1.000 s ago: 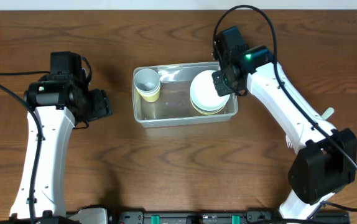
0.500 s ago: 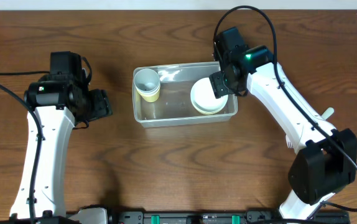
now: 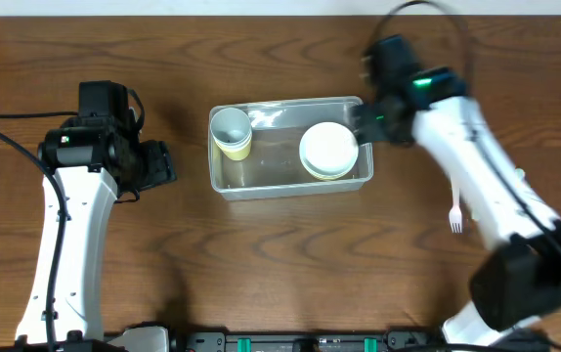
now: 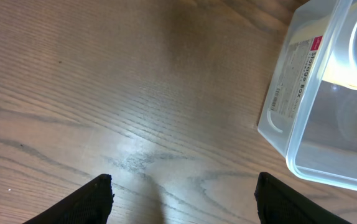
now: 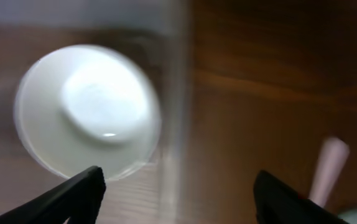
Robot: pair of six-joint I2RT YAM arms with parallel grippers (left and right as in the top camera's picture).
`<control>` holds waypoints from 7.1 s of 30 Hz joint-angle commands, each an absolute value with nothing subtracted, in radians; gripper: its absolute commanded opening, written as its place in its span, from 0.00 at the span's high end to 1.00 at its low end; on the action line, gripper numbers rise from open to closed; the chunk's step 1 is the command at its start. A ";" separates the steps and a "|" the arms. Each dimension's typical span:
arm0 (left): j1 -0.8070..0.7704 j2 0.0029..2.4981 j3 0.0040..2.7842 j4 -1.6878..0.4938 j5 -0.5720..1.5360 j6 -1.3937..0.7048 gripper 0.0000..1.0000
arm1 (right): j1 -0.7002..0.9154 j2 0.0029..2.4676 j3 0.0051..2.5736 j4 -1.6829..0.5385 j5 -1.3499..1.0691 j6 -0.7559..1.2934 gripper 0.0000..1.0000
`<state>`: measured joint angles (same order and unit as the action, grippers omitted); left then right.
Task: Pack container
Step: 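Release the white bowl and move the right gripper over the white fork, then lower the right gripper and grasp the white fork handle, then carry the white fork with the right gripper into the container and release, then move the right gripper back over the pale green spoon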
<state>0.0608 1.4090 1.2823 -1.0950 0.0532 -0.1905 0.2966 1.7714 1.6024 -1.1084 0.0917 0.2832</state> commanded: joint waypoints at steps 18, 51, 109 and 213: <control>0.060 1.395 1.281 -1.109 0.053 -0.200 0.26 | -0.105 1.676 1.141 -0.987 0.051 0.141 0.09; 0.060 1.395 1.281 -1.111 0.053 -0.200 0.26 | -0.137 1.833 1.000 -0.740 0.013 0.088 0.09; 0.060 1.395 1.281 -1.127 0.053 -0.200 0.26 | 0.092 1.683 1.517 -1.038 0.010 -0.041 0.99; 0.060 1.395 1.281 -1.121 0.053 -0.200 0.26 | -0.351 1.655 0.946 -0.739 0.058 0.588 0.01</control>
<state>0.0608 1.4090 1.2823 -1.1183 0.0532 -0.1905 -0.3332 1.6524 0.9531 -0.7441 0.0139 0.5632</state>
